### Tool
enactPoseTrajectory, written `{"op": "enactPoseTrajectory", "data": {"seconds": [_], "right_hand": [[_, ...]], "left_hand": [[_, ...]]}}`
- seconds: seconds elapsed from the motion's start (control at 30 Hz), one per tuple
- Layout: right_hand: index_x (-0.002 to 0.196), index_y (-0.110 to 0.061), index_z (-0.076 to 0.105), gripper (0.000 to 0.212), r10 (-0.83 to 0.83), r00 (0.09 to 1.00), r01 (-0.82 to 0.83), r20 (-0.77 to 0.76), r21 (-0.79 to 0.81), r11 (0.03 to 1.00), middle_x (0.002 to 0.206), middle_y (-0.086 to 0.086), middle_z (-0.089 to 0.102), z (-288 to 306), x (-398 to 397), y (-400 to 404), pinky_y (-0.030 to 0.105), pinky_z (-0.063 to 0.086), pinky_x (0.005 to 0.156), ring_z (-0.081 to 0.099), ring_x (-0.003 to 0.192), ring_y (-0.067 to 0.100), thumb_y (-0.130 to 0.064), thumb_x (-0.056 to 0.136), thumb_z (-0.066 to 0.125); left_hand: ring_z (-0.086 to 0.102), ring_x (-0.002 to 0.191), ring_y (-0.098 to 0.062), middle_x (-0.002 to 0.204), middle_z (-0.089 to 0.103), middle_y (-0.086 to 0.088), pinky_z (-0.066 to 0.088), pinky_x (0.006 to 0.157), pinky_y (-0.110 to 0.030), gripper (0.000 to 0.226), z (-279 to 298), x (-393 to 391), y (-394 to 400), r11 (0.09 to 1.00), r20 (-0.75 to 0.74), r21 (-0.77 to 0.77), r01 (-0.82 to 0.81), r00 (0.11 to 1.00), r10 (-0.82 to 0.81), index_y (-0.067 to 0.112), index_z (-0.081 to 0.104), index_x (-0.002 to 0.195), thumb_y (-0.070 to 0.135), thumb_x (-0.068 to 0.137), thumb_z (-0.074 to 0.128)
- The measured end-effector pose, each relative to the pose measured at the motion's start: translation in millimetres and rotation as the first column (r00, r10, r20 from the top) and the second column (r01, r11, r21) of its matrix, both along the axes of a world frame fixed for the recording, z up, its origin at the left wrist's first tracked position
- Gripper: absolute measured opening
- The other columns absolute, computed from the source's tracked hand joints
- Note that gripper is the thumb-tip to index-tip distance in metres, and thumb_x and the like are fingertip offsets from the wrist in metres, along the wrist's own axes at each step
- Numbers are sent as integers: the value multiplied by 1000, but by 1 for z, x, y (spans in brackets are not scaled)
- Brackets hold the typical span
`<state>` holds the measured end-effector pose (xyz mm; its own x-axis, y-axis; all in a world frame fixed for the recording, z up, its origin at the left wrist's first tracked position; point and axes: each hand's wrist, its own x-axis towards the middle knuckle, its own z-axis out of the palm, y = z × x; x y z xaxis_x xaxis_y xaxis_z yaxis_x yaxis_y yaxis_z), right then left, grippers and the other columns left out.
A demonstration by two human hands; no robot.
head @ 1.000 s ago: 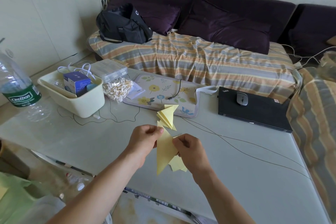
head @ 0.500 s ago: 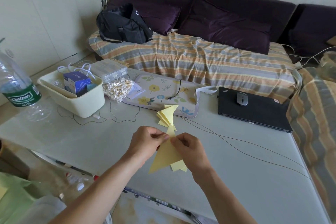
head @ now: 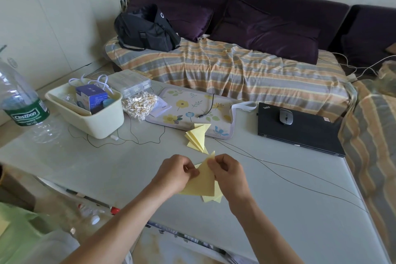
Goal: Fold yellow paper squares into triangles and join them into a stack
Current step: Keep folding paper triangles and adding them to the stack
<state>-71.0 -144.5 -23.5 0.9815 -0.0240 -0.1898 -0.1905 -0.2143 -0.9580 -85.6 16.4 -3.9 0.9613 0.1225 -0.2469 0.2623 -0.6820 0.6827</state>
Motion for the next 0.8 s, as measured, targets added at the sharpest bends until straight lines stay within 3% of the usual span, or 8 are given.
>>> {"op": "enactPoseTrajectory", "data": {"seconds": [0.1, 0.2, 0.47, 0.6, 0.73, 0.8], "right_hand": [[87, -18, 68, 7, 26, 1000, -26, -4, -4, 1000, 91, 10, 71, 0, -1, 2, 40, 55, 74, 62, 77, 21, -25, 89, 68], [87, -16, 68, 6, 38, 999, -37, 14, -25, 999, 91, 12, 70, 0, -1, 1, 28, 46, 66, 57, 73, 15, -22, 89, 69], [84, -14, 66, 9, 15, 1000, -14, 20, -31, 999, 88, 13, 69, 0, -1, 1, 30, 44, 66, 55, 72, 17, -22, 88, 69], [89, -6, 66, 36, 79, 996, -80, -39, -18, 997, 80, 10, 63, 4, -5, 4, 34, 43, 64, 52, 70, 17, -40, 78, 69], [82, -18, 72, 10, 96, 995, -97, -35, -23, 995, 81, 4, 72, 3, -4, 2, 33, 50, 63, 63, 71, 17, -26, 87, 71], [80, -20, 71, 8, 85, 996, -85, -10, -48, 995, 80, 5, 72, 3, -4, 2, 32, 50, 62, 63, 71, 17, -26, 84, 72]], "left_hand": [[52, 65, -8, 71, 56, 8, 34, 47, -17, 20, 3, 0, 1, 998, 24, 54, 40, 999, -41, 19, 70, 85, 33, 98, 65], [45, 57, -6, 63, 50, 9, 28, 40, -13, 26, 5, -1, -1, 995, 22, 67, 70, 997, -72, 20, 63, 80, 34, 101, 59], [48, 56, -11, 78, 65, 2, 28, 39, -14, 21, 8, -2, -3, 998, 19, -12, 56, 998, -56, 21, 72, 86, 35, 99, 62], [51, 62, -10, 83, 68, 2, 32, 45, -17, 19, 8, -2, -4, 998, 28, -36, 47, 999, -46, 24, 73, 84, 34, 98, 63], [45, 52, -10, 66, 59, 6, 26, 38, -14, 17, 8, -2, -3, 998, 50, -55, 34, 998, -32, 26, 72, 80, 34, 94, 69], [42, 49, -8, 60, 53, 9, 24, 37, -13, 15, 8, -2, -3, 997, 61, -79, 26, 998, -21, 27, 72, 80, 33, 94, 71]]}}
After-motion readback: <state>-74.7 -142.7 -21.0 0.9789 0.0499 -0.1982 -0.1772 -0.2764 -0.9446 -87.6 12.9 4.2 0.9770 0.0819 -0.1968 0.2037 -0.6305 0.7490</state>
